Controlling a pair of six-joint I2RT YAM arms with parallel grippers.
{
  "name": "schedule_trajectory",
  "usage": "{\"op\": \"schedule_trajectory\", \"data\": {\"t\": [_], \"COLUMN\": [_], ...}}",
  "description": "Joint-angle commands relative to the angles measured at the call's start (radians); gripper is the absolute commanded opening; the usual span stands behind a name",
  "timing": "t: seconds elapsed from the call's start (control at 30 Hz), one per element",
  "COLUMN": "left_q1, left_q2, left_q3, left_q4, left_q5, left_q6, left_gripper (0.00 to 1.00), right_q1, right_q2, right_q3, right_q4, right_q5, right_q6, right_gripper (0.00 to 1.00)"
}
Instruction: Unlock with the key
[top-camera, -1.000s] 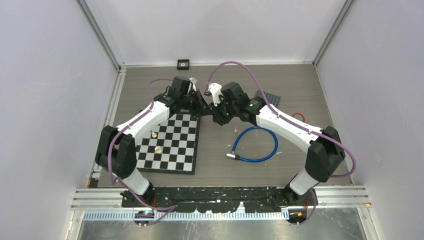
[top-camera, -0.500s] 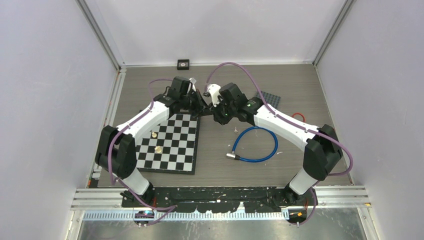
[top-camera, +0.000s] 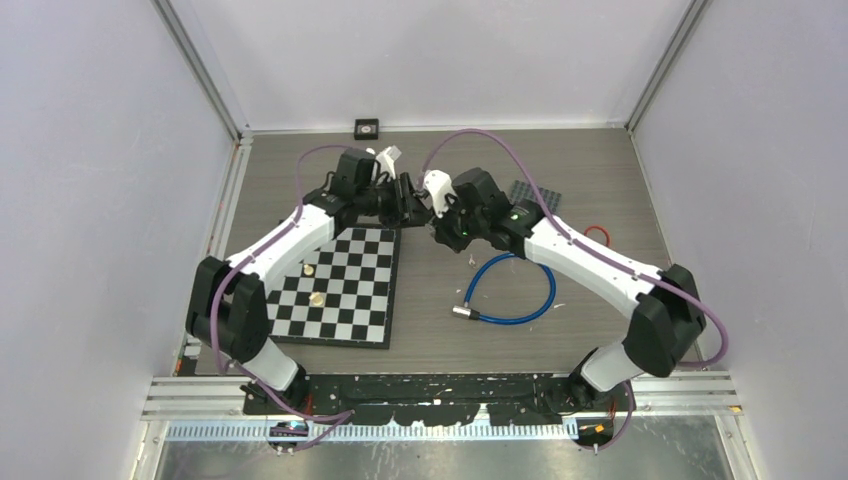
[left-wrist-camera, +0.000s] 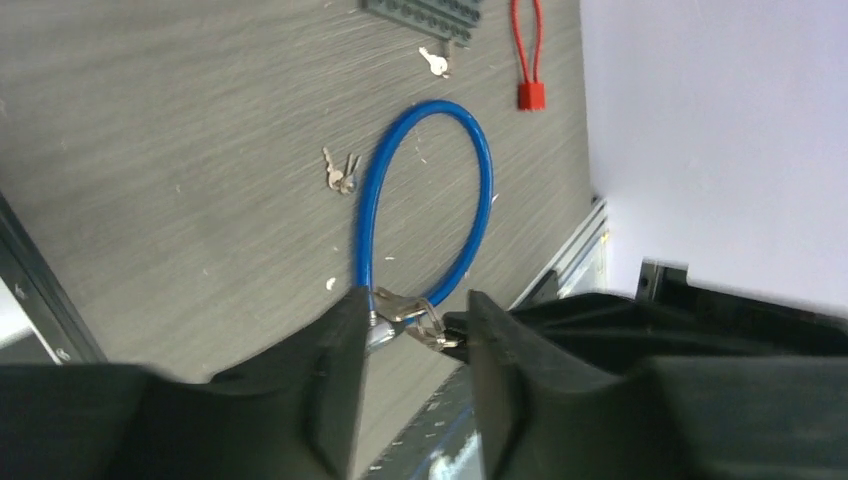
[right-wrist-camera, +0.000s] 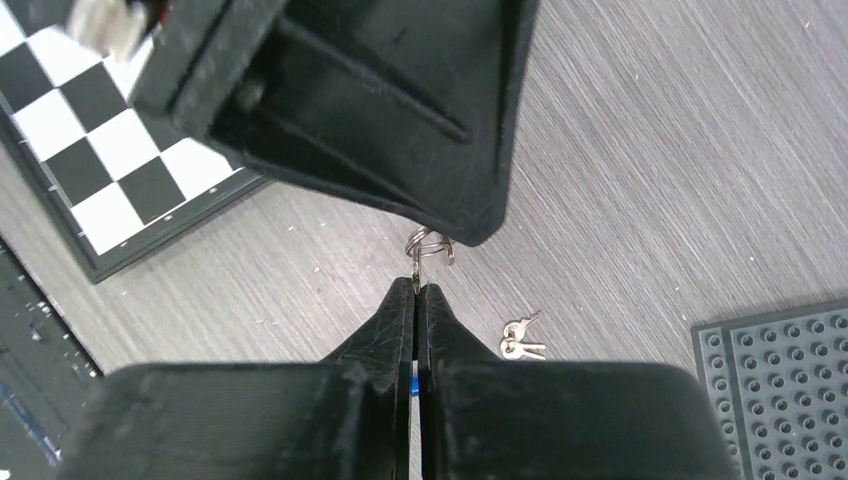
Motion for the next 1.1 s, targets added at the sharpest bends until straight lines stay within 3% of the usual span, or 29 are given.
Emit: {"op": "schedule_trajectory", "data": {"t": [0.0,0.03,0.07,0.2,0.3,0.43,0.5,0.6,0.67,0.73,0.83,0.87,0.97,1.0,1.07], "left_q1": [0.015,0.016,0.019,0.021,0.020,0.011,-0.005,-0.033,-0.038,-0.039,-0.043,-0.046,-0.056,-0.059,-0.066], "left_q2": [-0.115,-0.128,-0.141,-0.180,-0.200,-0.217,-0.230,-0.242,-0.227,-0.216,-0.216,-0.218,-0.226,-0.231,-0.237], "left_q3": [0.017,0.004,-0.014,-0.067,-0.096,-0.183,-0.226,-0.258,-0.251,-0.245,-0.252,-0.258,-0.266,-0.266,-0.267], "left_q4": [0.116,0.135,0.154,0.218,0.265,0.451,0.513,0.490,0.457,0.433,0.414,0.410,0.377,0.356,0.302], "left_q5": [0.126,0.149,0.194,0.357,0.438,0.533,0.558,0.563,0.552,0.528,0.503,0.496,0.488,0.485,0.485], "left_q6": [0.245,0.293,0.338,0.491,0.573,0.653,0.753,0.950,1.007,1.039,1.086,1.104,1.170,1.200,1.271], "left_gripper": [0.49,0.59,0.62,0.71,0.72,0.71,0.70,0.68,0.67,0.66,0.66,0.66,0.67,0.67,0.68], "right_q1": [-0.040,-0.057,-0.071,-0.082,-0.083,-0.082,-0.080,-0.077,-0.079,-0.080,-0.080,-0.078,-0.072,-0.072,-0.071], "right_q2": [-0.125,-0.143,-0.156,-0.186,-0.192,-0.212,-0.227,-0.229,-0.226,-0.237,-0.239,-0.233,-0.198,-0.191,-0.204], "right_q3": [-0.033,-0.037,-0.036,-0.005,0.019,0.016,-0.009,-0.033,-0.022,-0.020,0.014,0.009,0.004,0.028,0.051], "right_q4": [0.015,0.000,-0.023,-0.162,-0.242,-0.299,-0.246,-0.156,-0.190,-0.234,-0.390,-0.367,-0.279,-0.342,-0.459], "right_q5": [-0.148,-0.198,-0.251,-0.359,-0.325,-0.245,-0.110,0.185,0.221,0.159,-0.131,-0.098,0.200,0.137,-0.152], "right_q6": [-0.055,-0.063,-0.079,-0.182,-0.247,-0.298,-0.247,-0.166,-0.166,-0.175,-0.264,-0.240,-0.173,-0.209,-0.288], "right_gripper": [0.00,0.01,0.00,0.00,0.00,0.01,0.01,0.00,0.01,0.00,0.00,0.00,0.01,0.00,0.01]}}
